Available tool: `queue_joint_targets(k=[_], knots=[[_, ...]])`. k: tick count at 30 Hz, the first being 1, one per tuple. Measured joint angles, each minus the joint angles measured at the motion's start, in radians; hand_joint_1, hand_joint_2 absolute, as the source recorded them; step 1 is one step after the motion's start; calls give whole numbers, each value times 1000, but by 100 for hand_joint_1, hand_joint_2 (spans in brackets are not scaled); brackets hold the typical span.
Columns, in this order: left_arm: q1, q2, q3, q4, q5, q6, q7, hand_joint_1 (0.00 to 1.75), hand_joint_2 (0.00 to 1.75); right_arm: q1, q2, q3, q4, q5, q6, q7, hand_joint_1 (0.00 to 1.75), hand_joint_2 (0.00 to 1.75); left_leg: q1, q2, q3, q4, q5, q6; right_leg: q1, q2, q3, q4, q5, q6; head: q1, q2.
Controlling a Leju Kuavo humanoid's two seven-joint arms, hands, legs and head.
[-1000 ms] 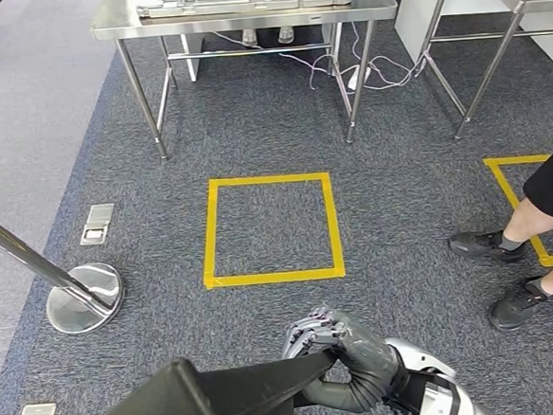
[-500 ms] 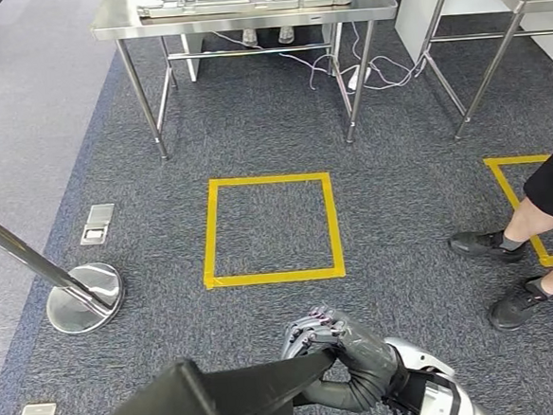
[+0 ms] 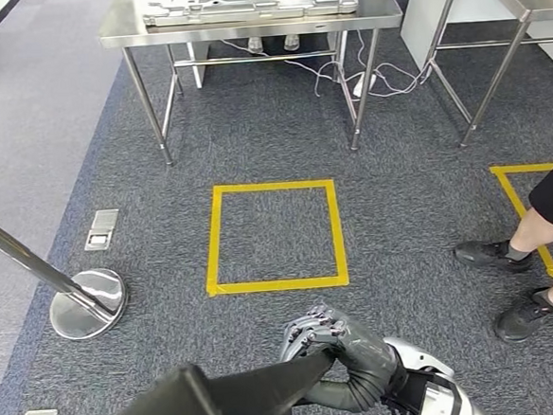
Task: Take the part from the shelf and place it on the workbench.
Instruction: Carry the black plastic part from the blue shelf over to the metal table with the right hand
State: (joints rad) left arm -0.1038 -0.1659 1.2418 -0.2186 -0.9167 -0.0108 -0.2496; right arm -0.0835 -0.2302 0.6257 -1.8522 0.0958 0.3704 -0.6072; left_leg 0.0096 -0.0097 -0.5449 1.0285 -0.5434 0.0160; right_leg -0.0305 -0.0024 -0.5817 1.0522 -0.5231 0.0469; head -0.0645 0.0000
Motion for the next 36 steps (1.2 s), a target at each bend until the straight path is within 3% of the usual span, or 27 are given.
queue_joint_targets(k=[5, 6, 8, 10, 11, 12, 14, 15, 19, 21, 24, 25, 26, 27, 29, 30, 33, 36], knots=[[-3, 0, 0, 0, 0, 0, -2, 0, 175, -1, 2, 0, -2, -1, 0, 0, 175, 175, 2, 1, -6, 22, -22, -20, 1, 1, 9, -18, -10, -34, -1, 0], [-4, 0, 0, 0, 0, 0, -2, 0, 175, -2, 3, 0, -3, -1, 0, 0, 175, 175, 3, 2, -24, 59, -43, -26, -1, -2, 12, -19, -12, -40, -1, 0], [-3, 0, 0, 0, 0, 0, -3, 0, 175, -3, 4, 0, -4, 0, 0, 0, 175, 175, 4, 3, -91, 188, -96, -33, -1, -5, 16, -19, -17, -48, -1, 0], [0, 0, 0, 0, 0, 0, -3, 0, 175, -2, 7, 0, -4, 3, -2, -2, 175, 175, 4, 3, -150, 281, -111, -34, 0, -6, 23, -19, -24, -51, -1, 0], [1, 0, 1, 0, 0, 0, -3, 0, 175, -2, 8, 0, -4, 5, -2, -2, 175, 175, 4, 3, -155, 275, -89, -32, 0, -5, 29, -19, -28, -50, -1, 0], [1, 0, 1, 0, 0, 0, -3, 0, 175, -2, 9, 0, -5, 6, -3, -3, 175, 175, 4, 3, -142, 231, -51, -29, 0, -5, 37, -19, -34, -48, -1, 0], [1, 0, 1, 0, -1, 0, -4, 0, 175, -3, 10, -1, -6, 7, -4, -3, 175, 175, 1, 3, -96, 108, 25, -18, 1, -4, 52, -19, -46, -43, -1, 0], [0, 0, 1, 0, -1, 0, -5, 0, 175, -3, 11, -1, -7, 8, -5, -3, 175, 175, -1, 3, -78, 64, 41, -13, 2, -4, 56, -18, -50, -39, -1, 0], [0, 0, 1, 0, -1, 0, -5, 0, 175, -3, 13, -2, -8, 8, -6, -4, 175, 175, -6, 4, -62, 25, 31, 3, 2, -4, 57, -24, -57, -16, 0, 0], [0, 0, 1, 0, -1, 0, -7, 0, 175, -4, 14, -4, -8, 5, -4, -4, 175, 175, -3, 5, -53, 14, 31, 13, 1, -3, 44, 13, -82, -9, 0, 0], [-2, 1, 1, 0, -2, 0, -8, 0, 175, -2, 14, -6, -7, 3, -2, -5, 175, 175, -4, 8, -45, 10, 27, 25, 3, -2, -56, 191, -154, -8, 0, 0], [-2, 1, 1, 0, -2, 0, -8, 0, 175, -1, 14, -6, -7, 2, -2, -5, 175, 175, -5, 8, -43, 10, 24, 27, 3, -2, -85, 233, -158, -8, 0, 0], [-2, 1, 1, 0, -2, 0, -8, 0, 175, -1, 14, -6, -7, 2, -1, -5, 175, 175, -6, 9, -40, 10, 22, 27, 4, -2, -97, 239, -141, -7, 0, 0], [-2, 1, 1, 0, -2, 0, -9, 0, 175, -1, 14, -6, -6, 2, -1, -5, 175, 175, -6, 9, -35, 10, 18, 26, 4, -2, -90, 208, -107, -8, 0, 0], [-2, 0, 1, 0, -2, 0, -9, 0, 175, -2, 14, -6, -6, 2, -1, -5, 175, 175, -8, 10, -21, 11, 8, 21, 9, -10, -41, 83, -28, -15, 0, 0], [-1, 0, 1, 0, -2, 0, -9, 0, 175, -3, 14, -6, -7, 1, -1, -5, 175, 175, -10, 10, -16, 12, 3, 16, 12, -14, -19, 31, -7, -19, 0, 0], [-1, 1, 2, 0, -2, 0, -9, 0, 175, -4, 14, -7, -7, 1, -1, -5, 175, 175, -10, 17, -11, 12, -4, 1, 18, -12, -1, -13, -5, -34, 0, 0], [-4, 1, 2, 0, -2, 0, -9, 0, 175, -5, 16, -7, -8, 1, 0, -5, 175, 175, -7, 20, -21, 43, -32, -16, 11, -6, 3, -19, -3, -48, 0, 0]])
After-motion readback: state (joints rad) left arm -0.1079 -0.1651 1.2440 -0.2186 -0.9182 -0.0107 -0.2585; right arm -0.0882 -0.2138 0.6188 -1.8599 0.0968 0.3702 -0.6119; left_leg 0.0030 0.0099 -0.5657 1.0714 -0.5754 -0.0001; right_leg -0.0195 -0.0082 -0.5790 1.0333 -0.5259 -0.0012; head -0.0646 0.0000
